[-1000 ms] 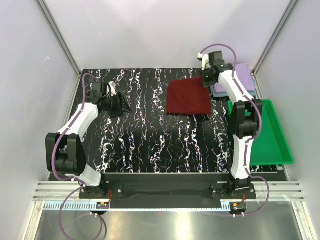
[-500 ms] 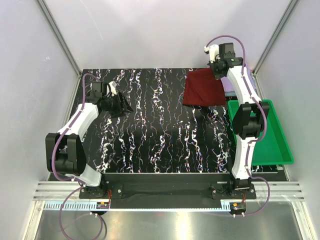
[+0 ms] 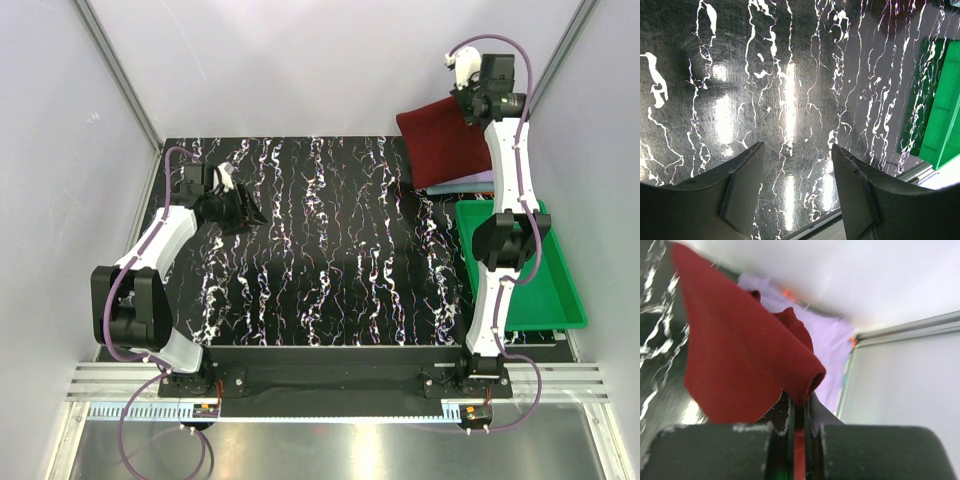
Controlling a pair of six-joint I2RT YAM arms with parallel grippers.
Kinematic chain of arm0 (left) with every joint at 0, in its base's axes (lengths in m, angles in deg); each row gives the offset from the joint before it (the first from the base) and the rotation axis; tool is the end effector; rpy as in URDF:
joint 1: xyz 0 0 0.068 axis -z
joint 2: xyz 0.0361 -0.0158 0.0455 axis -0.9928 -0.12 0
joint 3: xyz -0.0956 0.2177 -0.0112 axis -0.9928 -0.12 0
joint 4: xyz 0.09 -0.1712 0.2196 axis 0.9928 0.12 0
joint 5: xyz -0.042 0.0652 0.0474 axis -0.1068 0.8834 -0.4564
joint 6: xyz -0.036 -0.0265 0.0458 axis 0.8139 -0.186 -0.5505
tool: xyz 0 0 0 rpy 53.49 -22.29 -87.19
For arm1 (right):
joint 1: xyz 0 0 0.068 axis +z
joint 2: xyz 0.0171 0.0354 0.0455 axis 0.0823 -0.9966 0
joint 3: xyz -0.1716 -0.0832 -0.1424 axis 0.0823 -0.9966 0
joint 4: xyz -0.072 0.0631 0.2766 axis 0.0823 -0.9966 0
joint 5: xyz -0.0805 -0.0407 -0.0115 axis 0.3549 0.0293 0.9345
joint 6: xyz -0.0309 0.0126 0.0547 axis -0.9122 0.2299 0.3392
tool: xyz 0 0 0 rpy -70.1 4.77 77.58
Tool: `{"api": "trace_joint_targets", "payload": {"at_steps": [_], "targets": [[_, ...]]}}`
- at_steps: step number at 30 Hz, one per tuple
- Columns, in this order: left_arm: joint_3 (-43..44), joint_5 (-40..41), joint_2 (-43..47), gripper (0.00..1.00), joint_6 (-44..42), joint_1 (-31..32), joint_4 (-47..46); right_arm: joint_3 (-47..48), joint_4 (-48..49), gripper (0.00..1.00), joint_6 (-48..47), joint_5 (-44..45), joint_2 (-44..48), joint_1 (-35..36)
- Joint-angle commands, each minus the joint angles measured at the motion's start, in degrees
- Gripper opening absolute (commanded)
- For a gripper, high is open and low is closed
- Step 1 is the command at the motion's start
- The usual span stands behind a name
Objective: Fold and stack the t-shirts
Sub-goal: Neatly place the folded tshirt to the corner
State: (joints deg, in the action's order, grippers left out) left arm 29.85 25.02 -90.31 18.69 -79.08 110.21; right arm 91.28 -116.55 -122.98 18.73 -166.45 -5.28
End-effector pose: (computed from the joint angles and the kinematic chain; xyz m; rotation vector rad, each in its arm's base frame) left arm 0.3581 -0.0475 0.1970 -0.2609 2.5228 -0.7900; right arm 0.5140 -0.0059 0.3622 -0.6216 2.0717 -0.3754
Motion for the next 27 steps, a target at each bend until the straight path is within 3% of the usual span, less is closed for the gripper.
{"api": "trace_joint_targets", "payload": {"at_steps": [1, 6, 19, 27], "targets": [[0.34, -1.53, 1.81, 0.61, -0.98, 0.1, -1.98, 5.81, 0.6, 0.0, -0.63, -0.4, -1.78, -1.9], [0.34, -1.27, 1.99, 0.61, -1.15, 0.1, -1.71, 1.5, 5.53, 0.0, -0.37, -3.21, 0.41, -2.17], [0.16, -1.63, 1.9, 0.61, -0.63, 0.1, -2.68, 3.78, 6.94, 0.0, 0.33, -2.95, -3.63, -4.01], [0.6, -1.01, 1.81, 0.62, -0.89, 0.1, -2.15, 1.32, 7.46, 0.0, 2.62, -5.59, -1.18, -4.1]]}}
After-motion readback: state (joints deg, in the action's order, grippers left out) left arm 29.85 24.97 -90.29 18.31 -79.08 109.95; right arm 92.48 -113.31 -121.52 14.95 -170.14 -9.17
